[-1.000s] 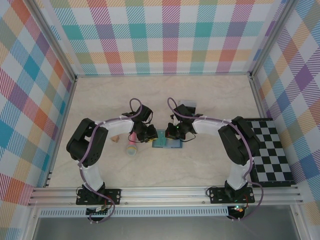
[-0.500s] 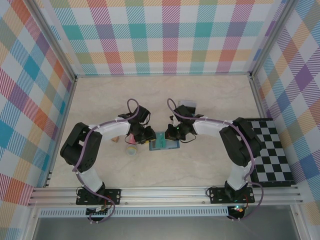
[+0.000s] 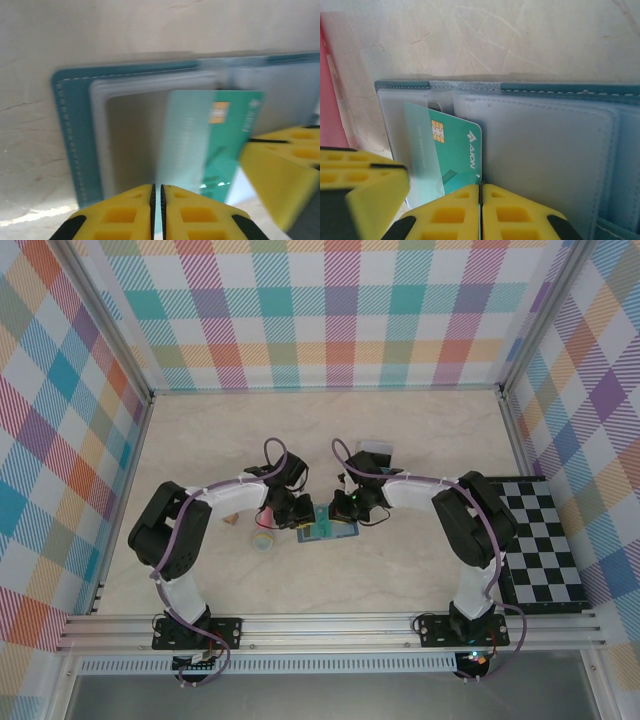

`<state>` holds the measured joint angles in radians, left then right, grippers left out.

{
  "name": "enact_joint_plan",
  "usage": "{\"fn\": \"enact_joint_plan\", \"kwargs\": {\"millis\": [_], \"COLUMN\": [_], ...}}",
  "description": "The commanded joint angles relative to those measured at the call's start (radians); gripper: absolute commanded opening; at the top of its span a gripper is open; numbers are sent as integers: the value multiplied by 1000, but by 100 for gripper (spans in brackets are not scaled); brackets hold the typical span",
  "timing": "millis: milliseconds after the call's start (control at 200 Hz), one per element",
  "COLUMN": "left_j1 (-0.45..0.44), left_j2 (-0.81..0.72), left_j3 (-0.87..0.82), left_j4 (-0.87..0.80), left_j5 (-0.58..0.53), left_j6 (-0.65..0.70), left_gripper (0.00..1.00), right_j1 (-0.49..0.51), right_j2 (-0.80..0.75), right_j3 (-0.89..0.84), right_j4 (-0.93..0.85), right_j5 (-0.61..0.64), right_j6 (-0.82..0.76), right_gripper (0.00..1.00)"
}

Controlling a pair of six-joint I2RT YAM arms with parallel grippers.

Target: Take the credit cards out of the card holder

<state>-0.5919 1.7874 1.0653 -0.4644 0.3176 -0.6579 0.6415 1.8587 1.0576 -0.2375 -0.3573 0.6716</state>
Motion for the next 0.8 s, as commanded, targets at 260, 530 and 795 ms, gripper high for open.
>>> {"fn": "enact_joint_plan", "kwargs": {"millis": [260,530,795], "left_j1": [-8,-8,-5], "left_j2": [62,63,45], "left_j3": [-62,-104,-93], "left_j4": [-65,-65,-83], "left_j5": [-107,-134,-141], "left_j6": [-9,-4,11], "left_gripper": [10,8,8], "right_j1": [4,3,-8], "right_j2": [65,47,5], "right_j3": [23,-5,-18], "right_j4": [37,128,136], "right_j5": [-106,-162,-110], "right_j6": [-10,3,-11], "right_gripper": [19,21,2]}}
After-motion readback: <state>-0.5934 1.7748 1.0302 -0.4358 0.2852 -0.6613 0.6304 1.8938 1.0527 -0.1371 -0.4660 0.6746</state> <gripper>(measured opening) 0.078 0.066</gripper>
